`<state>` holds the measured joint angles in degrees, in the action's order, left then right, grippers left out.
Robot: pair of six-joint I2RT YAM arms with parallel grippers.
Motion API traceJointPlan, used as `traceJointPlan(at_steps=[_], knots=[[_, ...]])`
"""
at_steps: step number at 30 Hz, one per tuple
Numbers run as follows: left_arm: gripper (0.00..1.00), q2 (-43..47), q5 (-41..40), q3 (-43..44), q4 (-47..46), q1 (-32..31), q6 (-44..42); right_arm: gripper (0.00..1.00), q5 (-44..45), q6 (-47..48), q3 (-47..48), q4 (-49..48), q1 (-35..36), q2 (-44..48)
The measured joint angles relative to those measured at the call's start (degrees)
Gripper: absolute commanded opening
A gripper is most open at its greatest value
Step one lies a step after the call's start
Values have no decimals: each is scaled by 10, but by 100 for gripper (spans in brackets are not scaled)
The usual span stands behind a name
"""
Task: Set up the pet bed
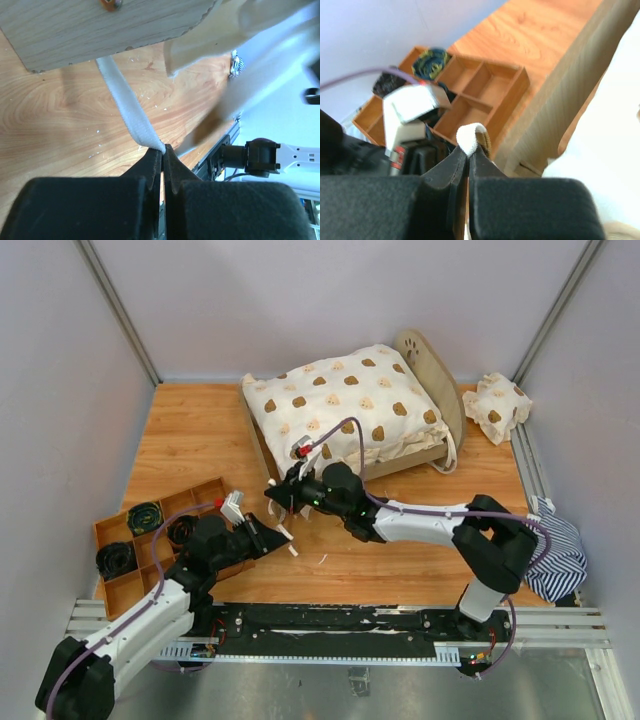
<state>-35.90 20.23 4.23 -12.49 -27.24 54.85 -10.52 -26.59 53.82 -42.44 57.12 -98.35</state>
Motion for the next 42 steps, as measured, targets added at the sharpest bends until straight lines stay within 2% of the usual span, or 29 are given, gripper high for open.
traceJointPlan(at_steps=[6,14,19,22,27,30,37,42], knots=[[0,1,1,-5,-7,0,9,0,36,15,9,-12,0,61],[0,8,14,-5,-8,0,25,0,10,25,10,-15,0,28],[0,26,23,-5,-9,0,34,1,-17,77,10,36,3,20],[0,30,25,-3,-9,0,37,8,-26,123,10,80,5,20],[0,27,14,3,-11,-1,49,29,-24,190,-8,147,7,35],[0,10,9,15,-12,-2,52,39,-9,224,-33,180,7,68],[0,-39,-2,52,-28,1,57,42,29,336,-101,196,7,172],[0,-65,-1,59,-48,4,76,43,-10,455,-169,184,7,214]])
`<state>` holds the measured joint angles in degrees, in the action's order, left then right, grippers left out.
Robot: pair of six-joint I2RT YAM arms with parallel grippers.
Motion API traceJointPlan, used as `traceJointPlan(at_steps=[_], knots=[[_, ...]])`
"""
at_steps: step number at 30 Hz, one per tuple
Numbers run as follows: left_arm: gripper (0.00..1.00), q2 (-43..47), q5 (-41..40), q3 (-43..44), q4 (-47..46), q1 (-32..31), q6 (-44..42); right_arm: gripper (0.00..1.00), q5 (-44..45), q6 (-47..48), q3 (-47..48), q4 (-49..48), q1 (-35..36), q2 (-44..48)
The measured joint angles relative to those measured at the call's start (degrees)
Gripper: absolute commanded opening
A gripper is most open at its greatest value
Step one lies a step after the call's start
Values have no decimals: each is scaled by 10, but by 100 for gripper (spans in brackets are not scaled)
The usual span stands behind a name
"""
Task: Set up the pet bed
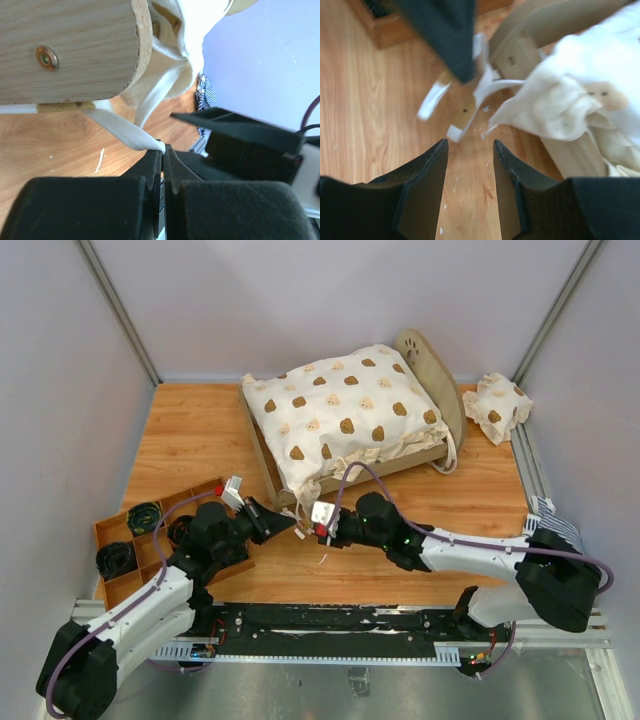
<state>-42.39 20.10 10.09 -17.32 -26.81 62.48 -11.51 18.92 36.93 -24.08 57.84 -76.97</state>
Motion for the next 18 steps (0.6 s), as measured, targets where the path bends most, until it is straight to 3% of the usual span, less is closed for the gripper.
traceJointPlan(at_steps=[8,18], knots=[[0,-3,-2,0,-25,1,47,45,-49,224,-102,-66,43,14],[0,-4,-10,0,-48,1,113,52,88,454,-99,-290,162,-174]])
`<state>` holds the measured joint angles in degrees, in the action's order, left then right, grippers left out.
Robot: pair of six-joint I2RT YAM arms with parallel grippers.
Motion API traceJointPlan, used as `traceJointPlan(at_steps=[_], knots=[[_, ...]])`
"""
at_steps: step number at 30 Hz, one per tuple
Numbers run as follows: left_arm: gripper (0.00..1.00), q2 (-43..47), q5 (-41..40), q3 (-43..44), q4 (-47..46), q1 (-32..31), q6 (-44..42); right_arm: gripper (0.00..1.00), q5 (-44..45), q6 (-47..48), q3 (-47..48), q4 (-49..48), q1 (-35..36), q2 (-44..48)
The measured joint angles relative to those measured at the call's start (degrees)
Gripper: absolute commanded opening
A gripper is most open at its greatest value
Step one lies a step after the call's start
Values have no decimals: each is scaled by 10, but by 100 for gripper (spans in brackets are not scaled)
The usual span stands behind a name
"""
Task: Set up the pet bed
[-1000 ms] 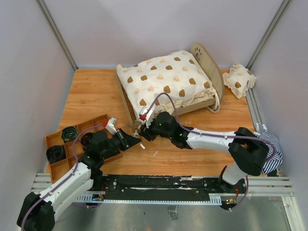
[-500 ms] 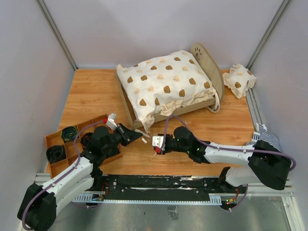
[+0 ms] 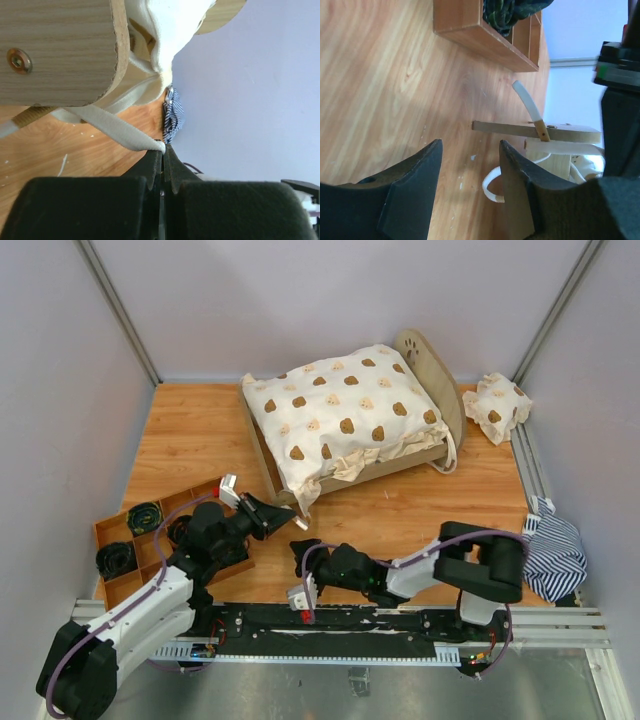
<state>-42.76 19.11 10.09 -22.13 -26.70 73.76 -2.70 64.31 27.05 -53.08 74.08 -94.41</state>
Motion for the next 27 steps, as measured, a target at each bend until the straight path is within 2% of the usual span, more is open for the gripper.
traceJointPlan(at_steps=[4,12,20,27], knots=[[0,1,0,0,-9,0,30,54,50,84,20,-113,5,-106],[0,7,-4,0,-10,0,67,56,107,205,103,-237,4,-221],[0,7,-4,0,-10,0,76,55,117,262,150,-255,0,-267],[0,7,-4,0,-10,0,76,47,113,276,178,-244,-12,-268]])
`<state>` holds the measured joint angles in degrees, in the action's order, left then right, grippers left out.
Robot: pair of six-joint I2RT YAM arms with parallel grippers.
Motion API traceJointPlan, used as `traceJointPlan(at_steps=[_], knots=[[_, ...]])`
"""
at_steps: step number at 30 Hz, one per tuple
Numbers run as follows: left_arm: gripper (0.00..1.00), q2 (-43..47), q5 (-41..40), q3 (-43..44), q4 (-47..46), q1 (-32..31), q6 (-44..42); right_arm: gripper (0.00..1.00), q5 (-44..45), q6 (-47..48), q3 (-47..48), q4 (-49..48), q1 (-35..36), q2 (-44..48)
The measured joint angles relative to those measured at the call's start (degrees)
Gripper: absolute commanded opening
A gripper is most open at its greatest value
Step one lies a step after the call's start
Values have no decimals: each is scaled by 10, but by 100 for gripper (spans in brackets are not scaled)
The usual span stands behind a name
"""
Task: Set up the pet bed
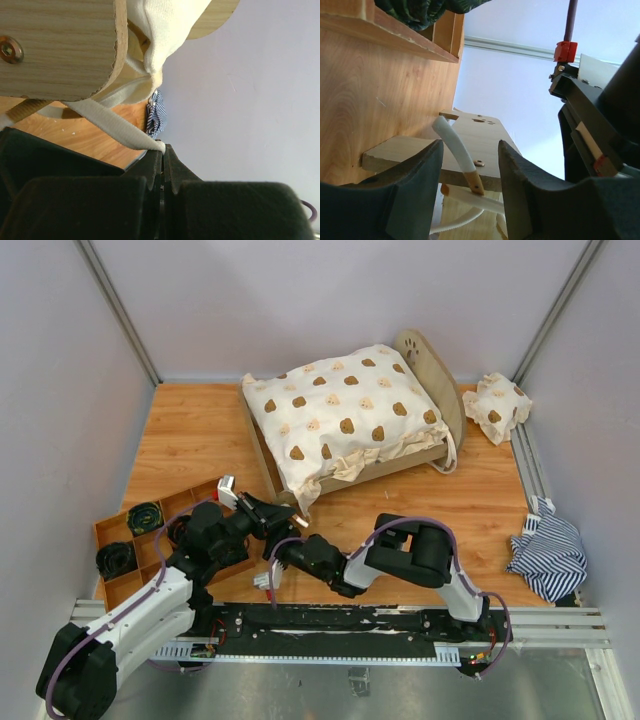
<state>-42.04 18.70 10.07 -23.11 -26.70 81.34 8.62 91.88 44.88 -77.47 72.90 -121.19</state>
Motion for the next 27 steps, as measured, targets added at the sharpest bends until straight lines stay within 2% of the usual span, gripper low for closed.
traceJointPlan(at_steps=[2,6,7,12,16,23,27], knots=[[0,0,0,0,0,0,0,41,-3,2,6,11,-4,0],[0,0,0,0,0,0,1,3,-10,7,7,38,-10,0],[0,0,0,0,0,0,1,1,-12,12,7,42,-11,0],[0,-1,-2,3,5,0,-6,0,-18,1,-6,64,-9,15],[0,2,-9,12,24,0,-31,0,-22,-48,-43,104,12,66],[0,23,-17,29,73,0,-105,0,-16,-185,-125,132,75,153],[0,32,-11,30,100,1,-144,0,-22,-304,-198,139,92,210]])
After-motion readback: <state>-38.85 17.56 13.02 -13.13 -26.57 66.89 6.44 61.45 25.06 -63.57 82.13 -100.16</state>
